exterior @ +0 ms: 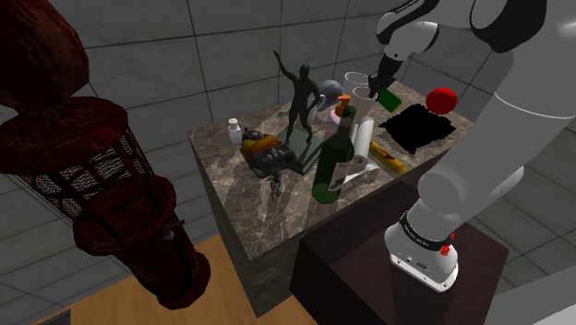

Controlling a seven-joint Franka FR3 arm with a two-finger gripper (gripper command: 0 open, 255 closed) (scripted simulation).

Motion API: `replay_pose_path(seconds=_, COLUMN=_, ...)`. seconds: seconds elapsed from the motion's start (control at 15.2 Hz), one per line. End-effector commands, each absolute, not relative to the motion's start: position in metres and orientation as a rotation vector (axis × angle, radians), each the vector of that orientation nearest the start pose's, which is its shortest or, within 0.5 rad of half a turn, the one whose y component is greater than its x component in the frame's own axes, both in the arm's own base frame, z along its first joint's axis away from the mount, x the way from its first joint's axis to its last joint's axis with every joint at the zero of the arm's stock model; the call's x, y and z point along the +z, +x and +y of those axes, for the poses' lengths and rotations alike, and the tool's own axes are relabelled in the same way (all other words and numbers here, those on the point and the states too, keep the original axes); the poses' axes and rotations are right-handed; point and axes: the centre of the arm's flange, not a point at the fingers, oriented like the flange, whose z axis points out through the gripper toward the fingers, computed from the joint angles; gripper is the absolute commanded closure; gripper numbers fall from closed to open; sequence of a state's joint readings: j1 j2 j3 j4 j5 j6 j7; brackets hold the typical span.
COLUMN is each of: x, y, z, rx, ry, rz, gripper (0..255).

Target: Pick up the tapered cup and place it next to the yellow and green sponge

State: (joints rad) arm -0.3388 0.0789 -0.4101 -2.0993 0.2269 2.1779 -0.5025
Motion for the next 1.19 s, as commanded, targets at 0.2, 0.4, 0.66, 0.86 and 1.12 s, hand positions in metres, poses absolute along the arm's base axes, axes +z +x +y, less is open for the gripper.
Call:
replay_pose_path(seconds=0.2, x=0.375, y=0.416, z=-0.371, rx=-0.148, ry=-2.965, rz=0.562, gripper=255)
replay_pose_path(seconds=0.4, x=0.375, y=0.416, z=-0.371, rx=-0.148, ry=-2.965, rz=0.562, gripper=255)
replay_pose_path(seconds=0.66, x=0.376, y=0.416, z=-0.371, rx=-0.149, ry=-2.965, rz=0.561, gripper=0)
replay_pose_path(seconds=0.86, x=0.376, y=0.416, z=-0.371, rx=-0.149, ry=-2.965, rz=0.561, gripper=0)
replay_pose_path(seconds=1.12, x=0.414, y=0.411, z=-0.375, rx=-0.148, ry=-2.965, rz=0.561, gripper=0)
